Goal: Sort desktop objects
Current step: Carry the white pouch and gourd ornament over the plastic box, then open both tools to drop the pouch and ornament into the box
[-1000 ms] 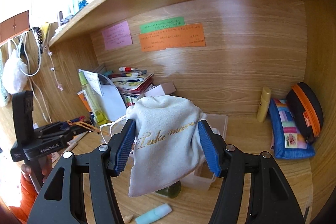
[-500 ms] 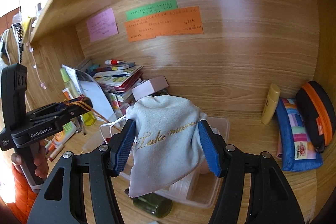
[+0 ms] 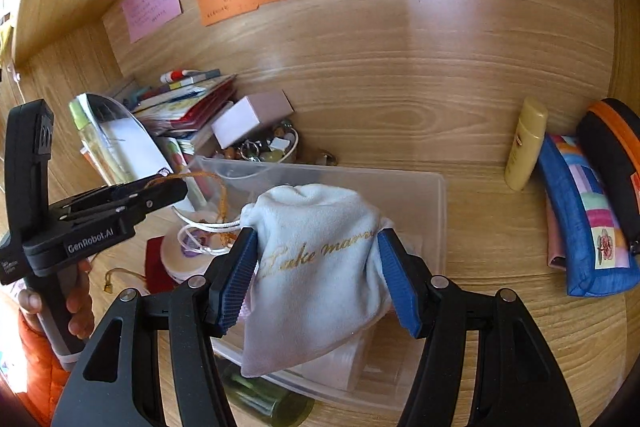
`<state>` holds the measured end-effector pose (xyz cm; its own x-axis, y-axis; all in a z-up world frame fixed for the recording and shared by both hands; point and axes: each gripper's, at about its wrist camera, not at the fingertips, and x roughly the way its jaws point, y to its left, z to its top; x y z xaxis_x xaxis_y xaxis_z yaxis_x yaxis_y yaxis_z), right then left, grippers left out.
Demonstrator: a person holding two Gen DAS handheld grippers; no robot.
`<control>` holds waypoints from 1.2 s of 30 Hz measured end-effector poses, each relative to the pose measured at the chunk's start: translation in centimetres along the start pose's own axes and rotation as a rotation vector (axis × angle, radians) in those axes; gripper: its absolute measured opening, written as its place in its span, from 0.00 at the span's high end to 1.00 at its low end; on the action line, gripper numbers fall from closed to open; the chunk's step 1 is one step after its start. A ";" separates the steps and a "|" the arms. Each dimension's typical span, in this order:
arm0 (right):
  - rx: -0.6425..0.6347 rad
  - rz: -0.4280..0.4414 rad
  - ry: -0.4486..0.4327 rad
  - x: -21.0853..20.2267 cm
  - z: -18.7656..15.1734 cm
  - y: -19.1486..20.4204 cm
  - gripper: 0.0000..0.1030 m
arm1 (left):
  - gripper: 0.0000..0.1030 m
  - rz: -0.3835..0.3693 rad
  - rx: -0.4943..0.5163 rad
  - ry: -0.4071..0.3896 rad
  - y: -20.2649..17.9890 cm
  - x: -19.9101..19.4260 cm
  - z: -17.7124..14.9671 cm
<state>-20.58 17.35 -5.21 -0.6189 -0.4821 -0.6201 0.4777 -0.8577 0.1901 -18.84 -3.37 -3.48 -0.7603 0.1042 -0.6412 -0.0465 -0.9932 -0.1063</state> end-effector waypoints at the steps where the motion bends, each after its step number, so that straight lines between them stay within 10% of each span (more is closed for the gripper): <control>1: 0.003 0.014 0.007 0.1 0.0 -0.1 0.43 | 0.59 0.004 0.004 0.003 -0.1 0.1 -0.1; 13: -0.049 -0.047 0.007 1.1 -0.3 0.8 0.37 | 0.57 0.017 0.016 0.036 -0.3 0.9 -0.7; 36: -0.113 -0.108 0.084 2.1 -0.8 1.8 0.14 | 0.09 -0.030 0.051 -0.068 -2.1 -2.3 -0.5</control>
<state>-20.49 14.91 -6.77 -0.6185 -0.3677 -0.6945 0.4810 -0.8760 0.0354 -16.67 -1.51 -2.22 -0.8004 0.1325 -0.5846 -0.1020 -0.9912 -0.0849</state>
